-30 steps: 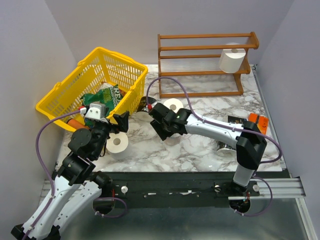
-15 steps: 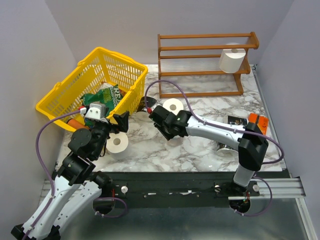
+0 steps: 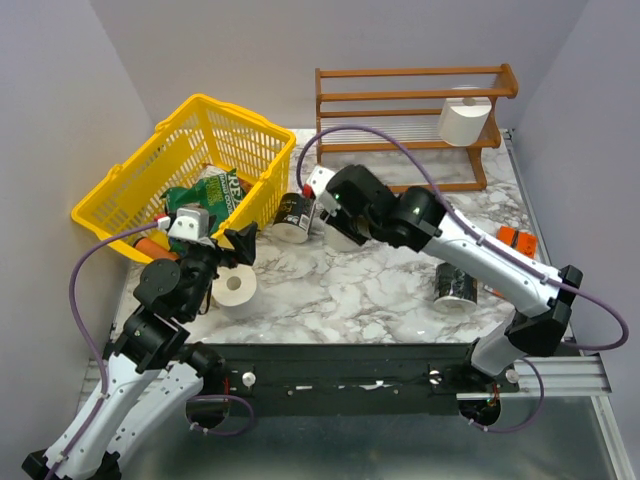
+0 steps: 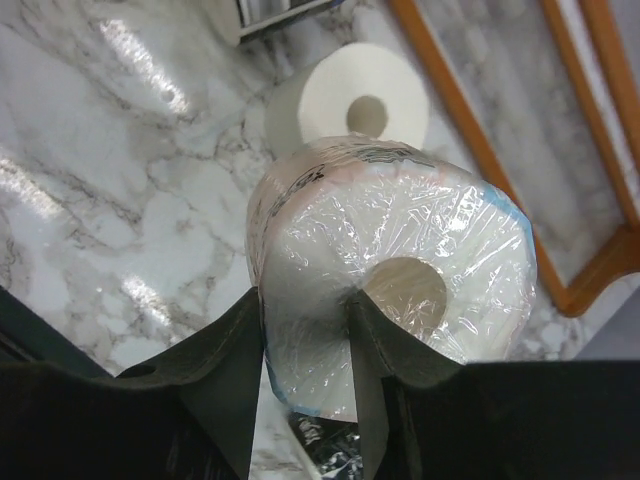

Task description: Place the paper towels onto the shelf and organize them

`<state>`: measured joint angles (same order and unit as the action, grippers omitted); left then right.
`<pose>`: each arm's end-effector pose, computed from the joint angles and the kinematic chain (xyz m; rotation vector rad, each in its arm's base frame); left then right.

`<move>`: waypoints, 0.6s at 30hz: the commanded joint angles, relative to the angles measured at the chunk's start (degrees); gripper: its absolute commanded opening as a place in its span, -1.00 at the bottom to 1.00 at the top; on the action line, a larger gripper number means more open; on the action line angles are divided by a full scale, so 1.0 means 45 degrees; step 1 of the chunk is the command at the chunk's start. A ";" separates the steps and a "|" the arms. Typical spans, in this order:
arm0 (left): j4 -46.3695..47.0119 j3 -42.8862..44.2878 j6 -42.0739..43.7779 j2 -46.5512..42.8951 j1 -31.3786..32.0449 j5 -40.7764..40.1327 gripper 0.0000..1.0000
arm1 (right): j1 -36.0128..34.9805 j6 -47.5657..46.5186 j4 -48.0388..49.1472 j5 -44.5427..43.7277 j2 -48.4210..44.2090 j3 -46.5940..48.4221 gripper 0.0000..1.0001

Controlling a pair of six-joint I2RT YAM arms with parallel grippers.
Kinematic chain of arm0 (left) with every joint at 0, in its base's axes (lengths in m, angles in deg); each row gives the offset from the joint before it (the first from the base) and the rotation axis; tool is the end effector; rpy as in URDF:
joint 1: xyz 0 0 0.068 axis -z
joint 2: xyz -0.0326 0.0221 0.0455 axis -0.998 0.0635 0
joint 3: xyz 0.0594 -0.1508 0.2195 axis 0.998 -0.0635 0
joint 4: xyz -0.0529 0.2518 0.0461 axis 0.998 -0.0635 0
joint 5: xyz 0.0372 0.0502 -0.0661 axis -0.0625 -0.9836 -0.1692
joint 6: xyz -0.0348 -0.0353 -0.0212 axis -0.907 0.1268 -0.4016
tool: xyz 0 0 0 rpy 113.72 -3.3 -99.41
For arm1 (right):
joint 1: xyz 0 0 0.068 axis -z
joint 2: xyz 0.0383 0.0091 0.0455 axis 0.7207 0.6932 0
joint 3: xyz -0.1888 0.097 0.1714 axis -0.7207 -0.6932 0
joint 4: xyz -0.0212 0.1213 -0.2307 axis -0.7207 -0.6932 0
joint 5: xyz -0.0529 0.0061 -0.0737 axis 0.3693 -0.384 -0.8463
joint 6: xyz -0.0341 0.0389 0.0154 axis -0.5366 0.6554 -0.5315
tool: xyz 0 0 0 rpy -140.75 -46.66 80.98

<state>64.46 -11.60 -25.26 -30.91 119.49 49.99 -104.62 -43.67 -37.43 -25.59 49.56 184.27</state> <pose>0.0958 -0.0510 0.3586 0.0687 1.5239 -0.4067 0.1805 0.2694 0.3845 -1.2042 2.0432 -0.0684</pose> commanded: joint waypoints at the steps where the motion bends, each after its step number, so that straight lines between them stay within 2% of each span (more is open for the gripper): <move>1: 0.0061 -0.0159 -0.0113 -0.0256 0.0041 -0.0358 0.98 | 0.1142 -0.3116 -0.0657 -0.0897 0.0303 0.2319 -0.09; 3: 0.0061 -0.0159 -0.0113 -0.0295 0.0041 -0.0358 0.98 | 0.1708 -0.4401 -0.0152 -0.0800 0.0479 0.3274 -0.08; 6: 0.0061 -0.0159 -0.0133 -0.0314 0.0041 -0.0339 0.98 | 0.3462 -0.5693 0.0841 -0.0488 0.0869 0.4292 -0.08; 10: 0.0041 -0.0179 -0.0133 -0.0334 0.0041 -0.0339 0.98 | 0.4889 -0.7121 0.2349 -0.0292 0.1279 0.4938 -0.08; 13: 0.0041 -0.0178 -0.0133 -0.0256 0.0041 -0.0339 0.98 | 0.5730 -0.8137 0.3111 -0.0331 0.1865 0.5641 -0.09; 18: 0.0022 -0.0198 -0.0133 -0.0217 0.0041 -0.0338 0.98 | 0.6593 -0.9329 0.4730 -0.0117 0.2315 0.5664 -0.08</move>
<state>64.44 -11.67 -25.31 -31.65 119.49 49.99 -76.99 -77.90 -24.95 -26.36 58.82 207.96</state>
